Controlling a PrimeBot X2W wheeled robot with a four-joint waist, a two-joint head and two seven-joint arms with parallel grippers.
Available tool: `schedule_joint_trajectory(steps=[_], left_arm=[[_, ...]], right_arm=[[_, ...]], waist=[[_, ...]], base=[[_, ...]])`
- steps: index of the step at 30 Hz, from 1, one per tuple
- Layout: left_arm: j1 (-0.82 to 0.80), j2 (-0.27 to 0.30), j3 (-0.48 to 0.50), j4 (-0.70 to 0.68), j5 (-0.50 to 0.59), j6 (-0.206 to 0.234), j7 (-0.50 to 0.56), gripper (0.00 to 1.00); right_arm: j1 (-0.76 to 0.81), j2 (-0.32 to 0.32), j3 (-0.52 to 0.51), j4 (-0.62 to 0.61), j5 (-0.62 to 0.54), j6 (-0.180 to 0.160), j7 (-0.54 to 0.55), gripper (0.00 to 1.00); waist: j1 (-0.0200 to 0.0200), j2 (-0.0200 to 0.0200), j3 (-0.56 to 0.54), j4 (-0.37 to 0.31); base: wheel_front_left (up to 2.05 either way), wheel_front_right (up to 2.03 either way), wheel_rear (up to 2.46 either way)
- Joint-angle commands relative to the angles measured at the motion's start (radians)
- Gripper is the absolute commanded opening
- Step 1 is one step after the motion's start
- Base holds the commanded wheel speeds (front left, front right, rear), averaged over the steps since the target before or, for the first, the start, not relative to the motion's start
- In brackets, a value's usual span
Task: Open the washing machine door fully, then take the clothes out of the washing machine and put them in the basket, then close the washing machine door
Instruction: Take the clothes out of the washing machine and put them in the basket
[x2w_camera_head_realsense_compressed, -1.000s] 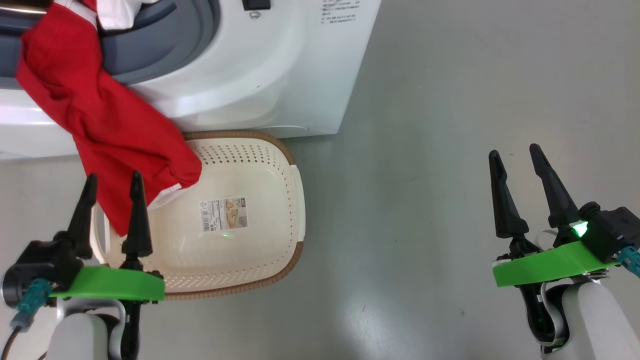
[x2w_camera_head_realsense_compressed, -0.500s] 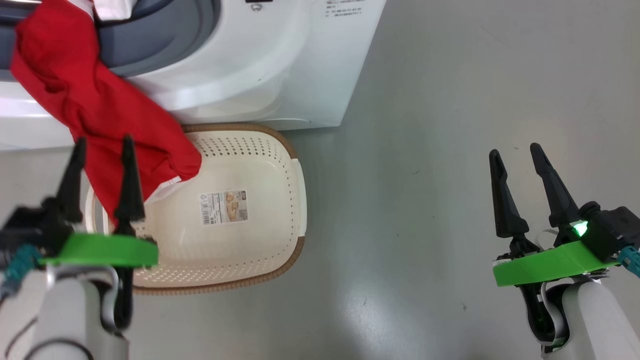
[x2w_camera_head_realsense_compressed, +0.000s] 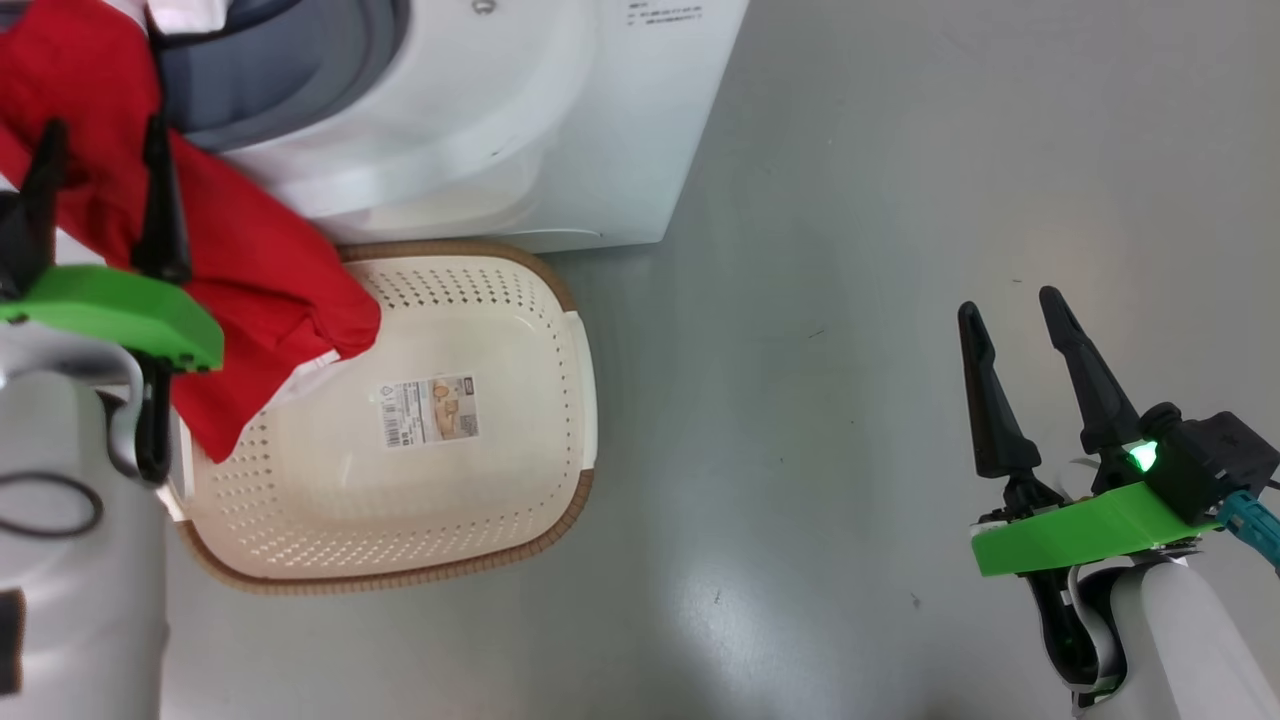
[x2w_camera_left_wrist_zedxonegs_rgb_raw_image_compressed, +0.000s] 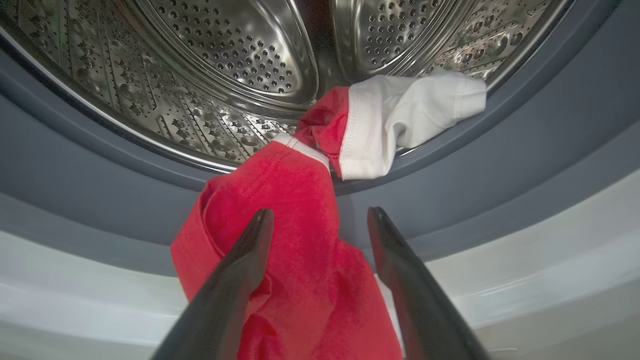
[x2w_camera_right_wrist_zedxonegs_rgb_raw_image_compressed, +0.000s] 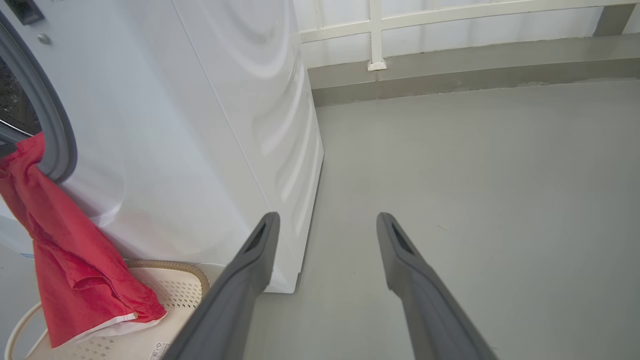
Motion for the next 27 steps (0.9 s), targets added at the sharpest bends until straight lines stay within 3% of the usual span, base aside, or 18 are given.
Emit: schedule_joint_trajectory(steps=[1, 8, 19, 20, 23, 27], left_arm=[[-0.034, 0.057, 0.015, 0.037, 0.014, -0.002, -0.006, 1.0], [-0.161, 0.088, -0.017, 0.248, 0.034, 0.004, -0.006, 1.0], [-0.251, 0.119, -0.039, 0.417, 0.035, 0.008, -0.006, 0.99], [-0.255, 0.121, -0.042, 0.425, 0.035, 0.008, -0.006, 0.71], [-0.265, 0.123, -0.046, 0.433, 0.032, 0.007, -0.006, 0.0], [-0.263, 0.12, -0.05, 0.421, 0.027, 0.006, -0.006, 0.0]], right_arm=[[0.005, -0.001, 0.025, -0.018, 0.008, 0.007, -0.006, 1.0], [0.004, -0.001, 0.032, -0.02, 0.016, 0.007, -0.006, 1.0], [-0.007, -0.001, 0.029, -0.028, 0.024, 0.007, -0.006, 1.0], [-0.008, -0.001, 0.029, -0.028, 0.024, 0.007, -0.006, 1.0], [-0.011, -0.001, 0.026, -0.03, 0.025, 0.007, -0.006, 1.0], [-0.014, -0.001, 0.022, -0.031, 0.024, 0.007, -0.006, 1.0]], waist=[[0.0, 0.0, -0.004, -0.007], [0.0, 0.0, -0.001, -0.021], [0.0, 0.0, 0.018, -0.034], [0.0, 0.0, 0.019, -0.034], [0.0, 0.0, 0.021, -0.034], [0.0, 0.0, 0.023, -0.031]], base=[[0.0, 0.0, 0.0], [0.0, 0.0, 0.0], [0.0, 0.0, 0.0], [0.0, 0.0, 0.0], [0.0, 0.0, 0.0], [0.0, 0.0, 0.0]])
